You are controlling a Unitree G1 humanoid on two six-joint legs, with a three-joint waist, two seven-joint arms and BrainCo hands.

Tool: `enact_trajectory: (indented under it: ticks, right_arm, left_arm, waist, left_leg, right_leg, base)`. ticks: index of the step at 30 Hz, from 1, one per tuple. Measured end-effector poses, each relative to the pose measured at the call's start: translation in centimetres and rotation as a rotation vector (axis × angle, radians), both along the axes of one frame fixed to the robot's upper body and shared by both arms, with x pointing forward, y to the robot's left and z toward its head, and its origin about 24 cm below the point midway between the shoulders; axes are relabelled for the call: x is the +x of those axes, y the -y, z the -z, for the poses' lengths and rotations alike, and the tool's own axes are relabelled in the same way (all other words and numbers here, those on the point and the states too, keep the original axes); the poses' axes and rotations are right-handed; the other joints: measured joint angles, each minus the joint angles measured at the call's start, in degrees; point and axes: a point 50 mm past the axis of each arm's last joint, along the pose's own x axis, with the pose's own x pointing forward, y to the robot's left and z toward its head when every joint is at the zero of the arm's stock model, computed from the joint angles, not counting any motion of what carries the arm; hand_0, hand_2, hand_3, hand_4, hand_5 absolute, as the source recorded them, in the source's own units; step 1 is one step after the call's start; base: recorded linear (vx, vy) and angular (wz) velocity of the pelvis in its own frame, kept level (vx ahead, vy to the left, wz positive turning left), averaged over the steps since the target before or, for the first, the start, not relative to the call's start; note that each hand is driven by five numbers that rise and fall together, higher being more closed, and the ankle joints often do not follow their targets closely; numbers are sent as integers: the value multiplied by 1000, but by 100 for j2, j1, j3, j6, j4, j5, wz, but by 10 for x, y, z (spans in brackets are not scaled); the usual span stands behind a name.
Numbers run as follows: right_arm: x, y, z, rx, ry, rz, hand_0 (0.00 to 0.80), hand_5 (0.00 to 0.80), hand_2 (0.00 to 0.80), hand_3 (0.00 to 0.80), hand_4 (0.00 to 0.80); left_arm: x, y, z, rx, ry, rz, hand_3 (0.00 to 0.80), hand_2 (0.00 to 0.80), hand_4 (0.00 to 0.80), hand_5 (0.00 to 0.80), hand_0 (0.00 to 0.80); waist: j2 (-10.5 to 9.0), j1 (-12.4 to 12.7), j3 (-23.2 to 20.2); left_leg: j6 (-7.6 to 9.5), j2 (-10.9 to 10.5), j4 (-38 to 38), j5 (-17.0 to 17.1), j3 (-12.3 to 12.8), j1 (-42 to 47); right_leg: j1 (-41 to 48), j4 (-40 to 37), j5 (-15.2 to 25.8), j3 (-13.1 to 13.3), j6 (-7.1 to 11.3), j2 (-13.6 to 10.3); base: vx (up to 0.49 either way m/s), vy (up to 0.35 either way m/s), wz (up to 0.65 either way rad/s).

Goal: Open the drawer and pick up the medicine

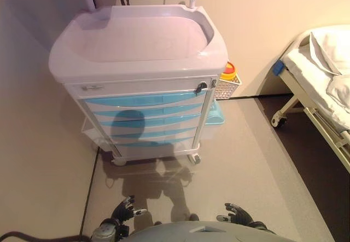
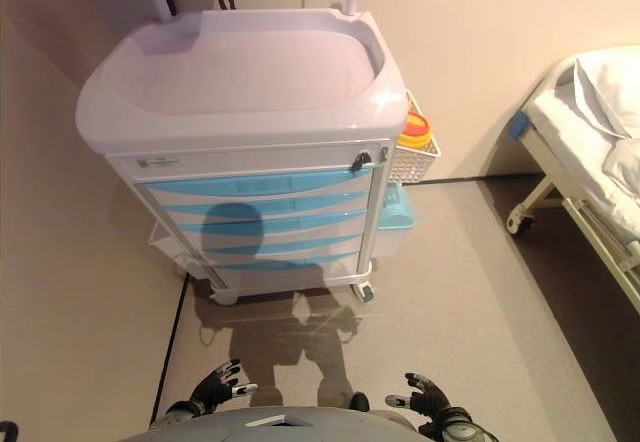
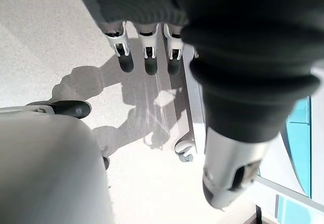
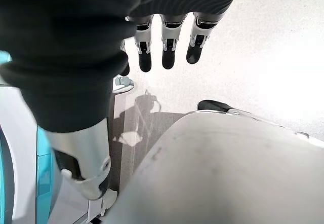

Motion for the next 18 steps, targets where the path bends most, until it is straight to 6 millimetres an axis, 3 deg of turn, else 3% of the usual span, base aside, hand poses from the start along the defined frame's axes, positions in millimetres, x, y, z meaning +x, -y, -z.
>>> enact_trajectory:
  ticks: [18]
  right_arm:
    - [-1, 0, 0, 1, -3, 0, 0, 0, 0, 0, 0]
  left_arm:
    - [0, -1, -1, -10, 14, -12, 0, 0, 0, 0, 0]
  waist:
    - [-19, 1, 10]
  left_leg:
    - [0, 0, -1, 0, 0, -1]
  right_leg:
    - [1, 0, -1, -1, 2, 0]
  base:
    - [0, 0, 0]
